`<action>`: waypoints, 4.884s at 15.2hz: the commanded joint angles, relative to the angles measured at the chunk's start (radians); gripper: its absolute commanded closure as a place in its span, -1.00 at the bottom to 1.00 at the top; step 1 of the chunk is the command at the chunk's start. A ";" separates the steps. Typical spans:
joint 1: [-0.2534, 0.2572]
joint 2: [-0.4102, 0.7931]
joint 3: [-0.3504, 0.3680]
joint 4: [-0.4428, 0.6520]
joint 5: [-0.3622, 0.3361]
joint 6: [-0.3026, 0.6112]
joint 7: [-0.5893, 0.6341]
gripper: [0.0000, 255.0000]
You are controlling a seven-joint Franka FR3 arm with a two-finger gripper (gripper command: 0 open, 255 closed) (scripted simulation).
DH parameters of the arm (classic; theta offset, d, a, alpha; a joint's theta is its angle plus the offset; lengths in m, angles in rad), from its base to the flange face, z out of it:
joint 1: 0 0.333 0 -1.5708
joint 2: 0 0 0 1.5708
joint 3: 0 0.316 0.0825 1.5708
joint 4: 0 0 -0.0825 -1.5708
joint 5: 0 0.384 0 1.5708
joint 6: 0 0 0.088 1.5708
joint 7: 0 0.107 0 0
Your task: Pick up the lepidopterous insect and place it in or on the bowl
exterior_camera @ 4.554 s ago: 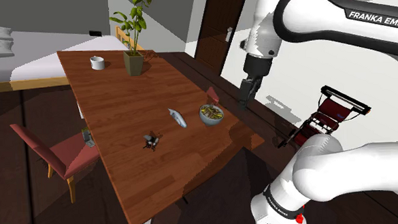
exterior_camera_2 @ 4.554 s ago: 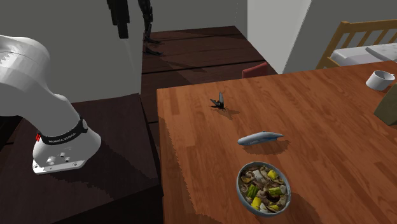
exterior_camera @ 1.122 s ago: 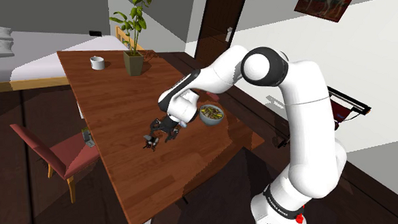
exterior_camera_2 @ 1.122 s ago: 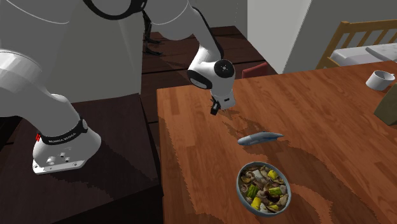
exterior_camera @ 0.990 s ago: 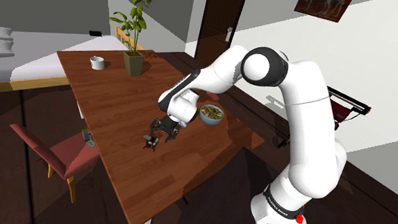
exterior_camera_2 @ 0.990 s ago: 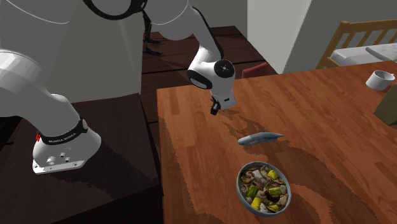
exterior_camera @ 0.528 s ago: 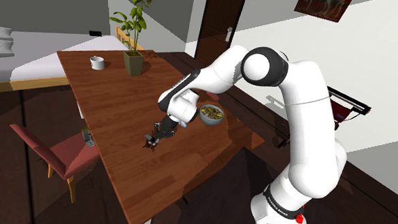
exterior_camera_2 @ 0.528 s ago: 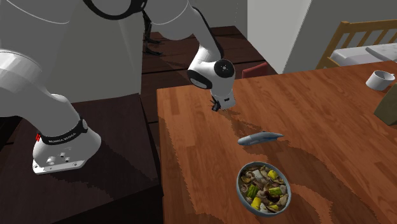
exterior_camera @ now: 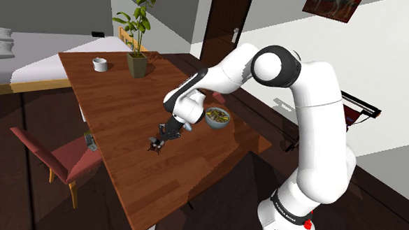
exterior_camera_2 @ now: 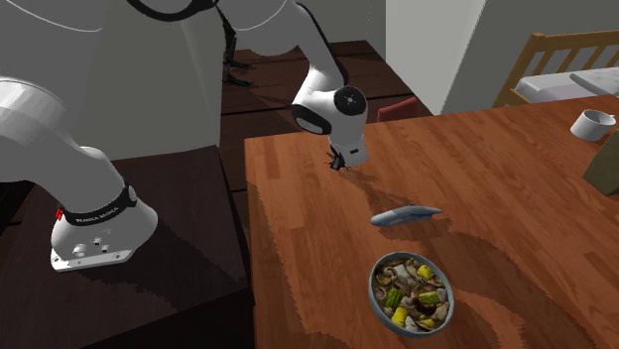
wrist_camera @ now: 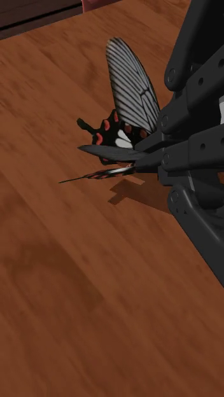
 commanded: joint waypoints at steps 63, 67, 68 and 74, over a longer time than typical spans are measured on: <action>-0.469 -0.051 -0.365 0.472 -0.291 -0.814 -0.223 1.00; -0.490 -0.001 -0.364 0.518 -0.287 -0.818 -0.242 1.00; -0.491 0.007 -0.363 0.517 -0.284 -0.811 -0.246 1.00; -0.494 0.054 -0.354 0.515 -0.268 -0.766 -0.271 1.00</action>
